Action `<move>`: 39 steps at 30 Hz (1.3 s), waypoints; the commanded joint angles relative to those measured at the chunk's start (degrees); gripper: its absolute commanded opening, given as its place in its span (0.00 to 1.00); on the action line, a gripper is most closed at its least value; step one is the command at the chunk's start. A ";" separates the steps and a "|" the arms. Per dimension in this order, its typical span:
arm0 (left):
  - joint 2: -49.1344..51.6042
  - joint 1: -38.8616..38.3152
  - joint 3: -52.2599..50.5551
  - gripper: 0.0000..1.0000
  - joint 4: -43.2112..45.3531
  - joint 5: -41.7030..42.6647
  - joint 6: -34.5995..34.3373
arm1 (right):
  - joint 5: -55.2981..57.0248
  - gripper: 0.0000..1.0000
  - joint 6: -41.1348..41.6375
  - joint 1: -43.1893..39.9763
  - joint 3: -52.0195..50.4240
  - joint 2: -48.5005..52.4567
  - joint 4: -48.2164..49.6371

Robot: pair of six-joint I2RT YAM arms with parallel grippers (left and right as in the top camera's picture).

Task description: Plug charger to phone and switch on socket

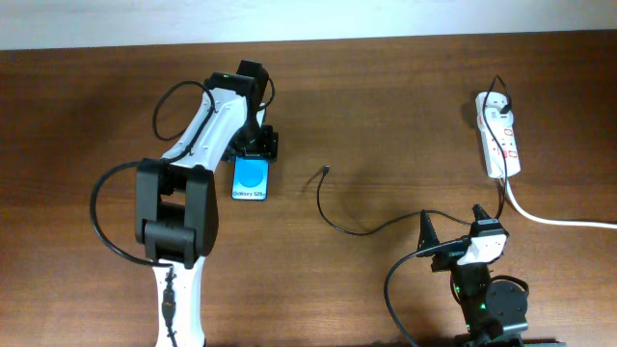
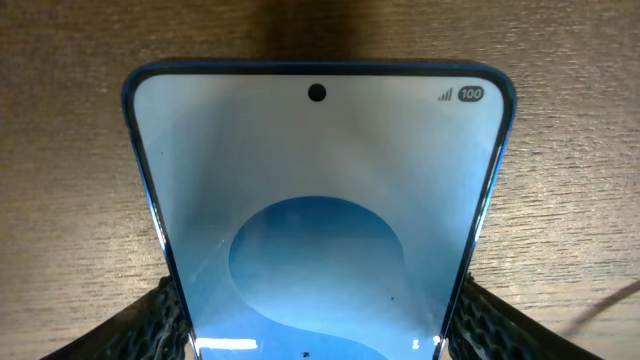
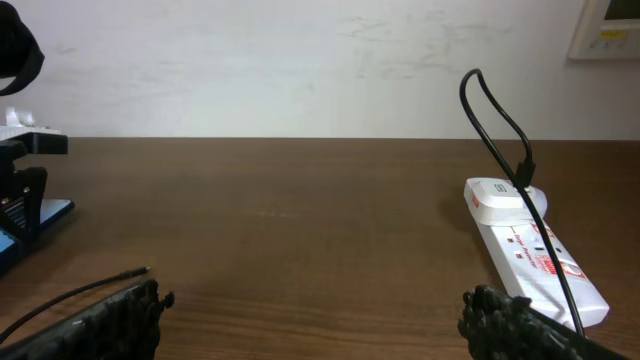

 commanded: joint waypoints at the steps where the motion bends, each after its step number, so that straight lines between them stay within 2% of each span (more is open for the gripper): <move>1: -0.85 0.09 3.17 0.00 -1.14 0.59 -5.75 | -0.11 0.98 0.20 -0.02 -0.37 -0.33 -0.28; 8: -1.01 0.15 11.82 0.00 -12.02 0.61 -18.12 | -0.11 0.98 0.20 -0.02 -0.37 -0.33 -0.28; 12: -1.03 0.15 16.48 0.00 -18.32 1.68 -21.97 | -0.11 0.98 0.20 -0.02 -0.37 -0.33 -0.28; 23: -1.01 5.68 18.08 0.00 -19.80 35.01 -23.87 | -0.11 0.98 0.20 -0.02 -0.37 -0.33 -0.02; 27: -1.01 8.81 18.08 0.00 -23.47 42.56 -27.39 | -0.92 0.98 0.42 0.04 -0.37 -0.33 -0.04; 31: -1.01 11.30 18.05 0.00 -28.35 52.54 -27.47 | -5.40 0.98 0.42 0.04 -0.37 -0.33 0.48; 34: -1.01 12.13 18.05 0.00 -28.35 57.57 -27.45 | -9.38 0.98 0.44 0.02 -0.37 -0.33 0.70; 39: -1.01 12.17 18.05 0.00 -28.35 60.41 -27.54 | -11.65 0.98 13.25 0.02 -0.13 -0.33 0.59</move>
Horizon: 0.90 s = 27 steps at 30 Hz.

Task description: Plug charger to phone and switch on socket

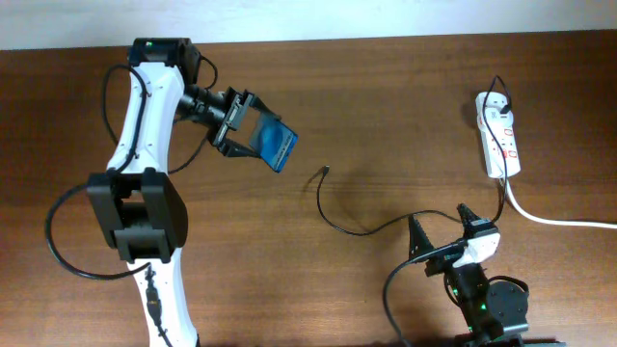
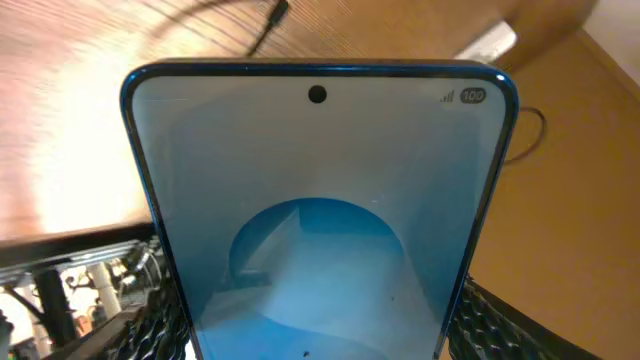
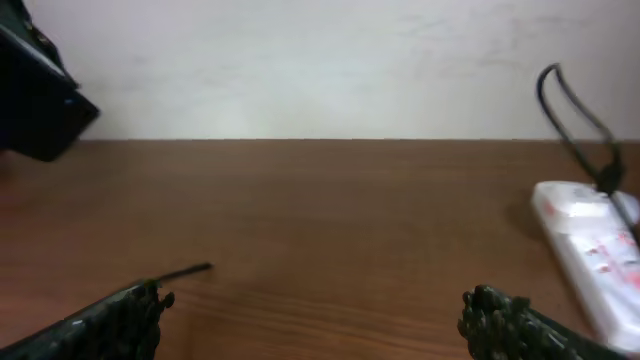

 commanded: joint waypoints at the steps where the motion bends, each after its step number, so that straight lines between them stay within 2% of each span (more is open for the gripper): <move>1: -1.01 0.17 1.38 0.00 -0.31 6.08 -0.68 | -4.61 0.98 9.90 0.02 0.42 -0.33 -0.04; 5: -1.01 0.98 1.38 0.00 -0.31 6.03 -3.41 | -10.56 0.98 14.58 0.02 5.66 1.77 -0.09; 8: -1.01 1.29 1.38 0.00 1.38 6.01 -5.27 | -15.28 0.98 19.04 0.02 13.53 13.79 -0.02; 12: -1.01 1.29 1.38 0.00 1.73 2.99 -7.48 | -24.76 0.98 18.99 0.02 26.29 34.56 -0.22; 19: -1.01 1.29 1.38 0.00 4.90 1.51 -12.28 | -49.77 0.98 18.99 0.02 48.30 67.14 -3.04; 21: -1.01 1.29 1.38 0.00 4.85 1.49 -12.28 | -52.68 0.98 18.99 0.02 50.27 73.29 -3.04; 24: -1.01 1.20 1.38 0.00 4.81 -0.15 -12.31 | -54.93 1.00 20.00 0.55 50.27 79.76 2.01; 27: -1.01 0.48 1.38 0.00 4.28 -3.32 -14.40 | -51.89 0.92 22.62 3.32 50.29 83.76 5.86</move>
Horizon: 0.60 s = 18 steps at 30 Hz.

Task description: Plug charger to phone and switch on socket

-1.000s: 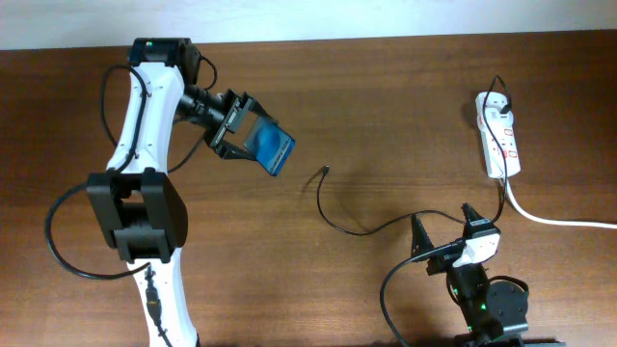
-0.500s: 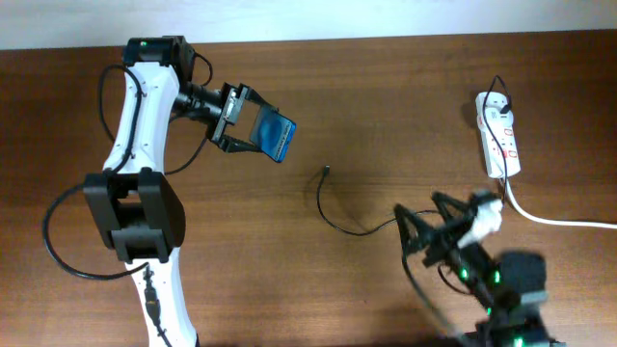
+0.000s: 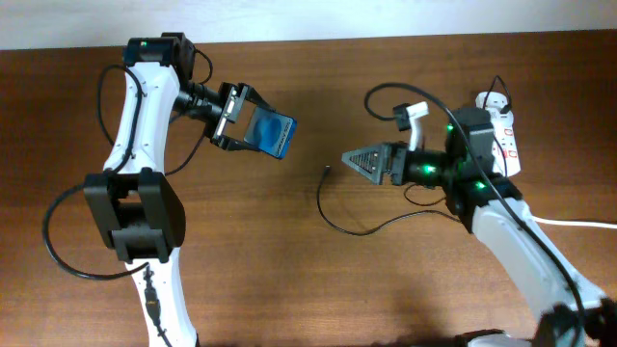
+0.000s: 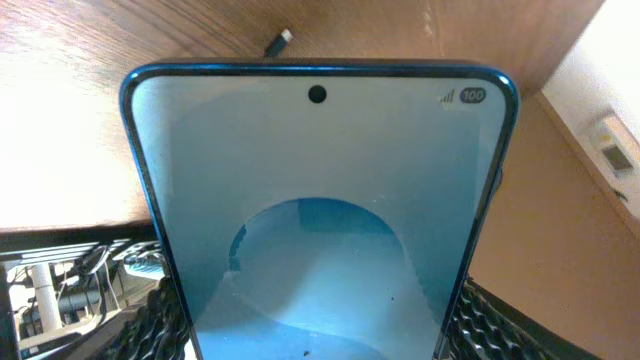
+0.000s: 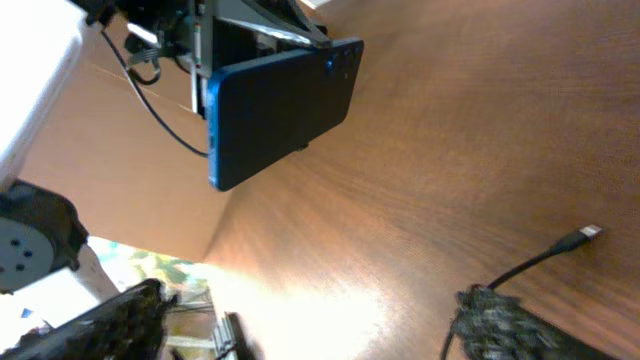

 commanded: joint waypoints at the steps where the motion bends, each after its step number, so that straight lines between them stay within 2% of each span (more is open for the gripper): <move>1: -1.01 -1.05 1.16 0.00 0.02 -2.16 -3.08 | 3.67 0.90 3.98 4.42 1.16 2.23 2.64; 2: -1.01 -1.51 1.16 0.00 0.74 -2.27 -3.08 | 7.21 0.88 5.18 6.14 1.16 2.23 3.23; 5: -1.01 -2.43 1.16 0.00 1.05 -6.03 -4.26 | 12.41 0.87 8.31 10.05 1.51 2.19 5.81; 9: -1.01 -4.02 1.16 0.00 1.05 -6.95 -4.52 | 19.37 0.86 12.81 14.08 1.68 2.19 8.44; 10: -1.01 -4.81 1.16 0.00 1.03 -8.70 -5.53 | 21.16 0.80 13.86 15.06 1.70 2.19 8.79; 13: -1.01 -6.38 1.16 0.00 1.03 -11.78 -7.65 | 27.54 0.72 16.48 17.53 1.73 2.19 8.70; 18: -1.01 -8.92 1.16 0.00 1.25 -14.99 -10.60 | 41.11 0.66 19.21 22.25 1.73 2.40 8.26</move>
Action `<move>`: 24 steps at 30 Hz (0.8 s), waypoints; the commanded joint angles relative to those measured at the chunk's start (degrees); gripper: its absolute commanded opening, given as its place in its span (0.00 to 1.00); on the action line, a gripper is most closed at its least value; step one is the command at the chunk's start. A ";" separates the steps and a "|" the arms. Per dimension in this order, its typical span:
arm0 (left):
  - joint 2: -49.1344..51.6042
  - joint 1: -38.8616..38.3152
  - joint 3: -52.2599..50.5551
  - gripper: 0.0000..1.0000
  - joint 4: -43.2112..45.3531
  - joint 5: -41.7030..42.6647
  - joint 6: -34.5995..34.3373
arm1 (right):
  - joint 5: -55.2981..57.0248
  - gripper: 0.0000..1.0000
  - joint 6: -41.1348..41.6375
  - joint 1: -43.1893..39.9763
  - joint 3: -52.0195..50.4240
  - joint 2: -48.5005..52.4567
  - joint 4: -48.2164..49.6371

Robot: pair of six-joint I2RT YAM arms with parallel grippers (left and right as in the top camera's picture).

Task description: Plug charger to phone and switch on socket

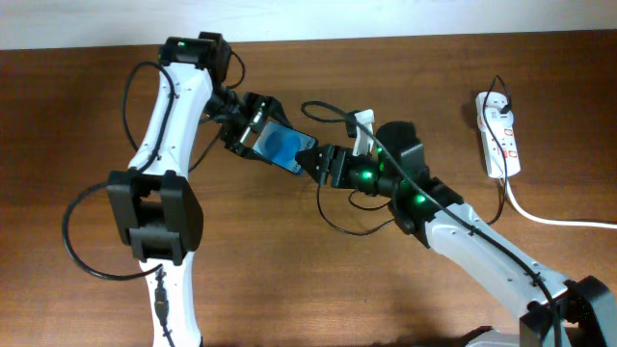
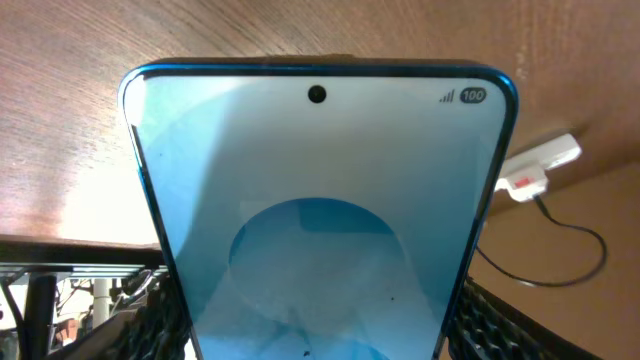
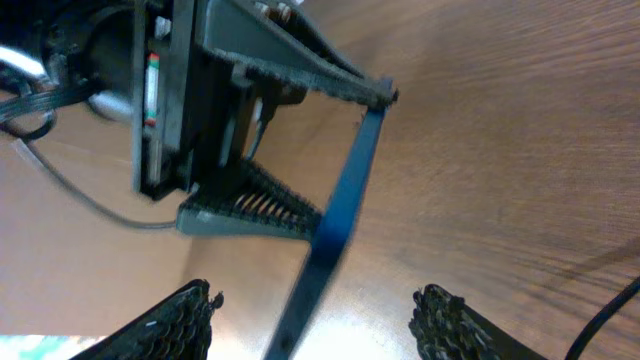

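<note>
The blue phone hangs tilted above the table, its lit screen filling the left wrist view. My left gripper is shut on its lower end. From the right, my right gripper stands open, and the phone's free end, seen edge-on, lies between its fingers without touching them. The black charger cable curls on the table below; its plug tip is hidden under the right gripper. The white socket strip lies at the far right.
The strip's white lead runs off the right edge. The charger cable climbs from the strip's top. My left arm reaches in from the left, my right arm from the lower right.
The phone has come right and lower, toward the table's middle. My right gripper, then open and apart from it, has moved left and now has the phone's free end between its fingers.
The phone first lay flat on the table with my left gripper shut on it, the right arm folded at the front. Then the phone was held tilted in the air. Then the right gripper was raised mid-table, facing it. Now the two meet.
</note>
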 commanded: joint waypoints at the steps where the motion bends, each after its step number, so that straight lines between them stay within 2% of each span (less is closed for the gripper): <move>1: -1.01 -1.84 1.16 0.00 0.15 -3.78 -3.21 | 12.24 0.66 1.92 3.58 1.40 0.28 -0.24; 6: -1.01 -4.74 1.16 0.00 1.57 -11.74 -3.98 | 14.27 0.64 1.90 5.25 1.40 3.65 -0.81; 11: -1.01 -5.81 1.16 0.00 1.57 -14.58 -3.98 | 14.29 0.63 1.88 5.25 1.40 6.16 -0.31; 17: -1.01 -6.21 1.16 0.00 0.87 -10.51 -3.96 | 14.40 0.52 1.86 5.25 1.40 7.26 3.74; 24: -1.01 -6.23 1.16 0.00 0.90 -6.38 -3.93 | 14.69 0.50 1.95 5.27 1.40 7.76 4.44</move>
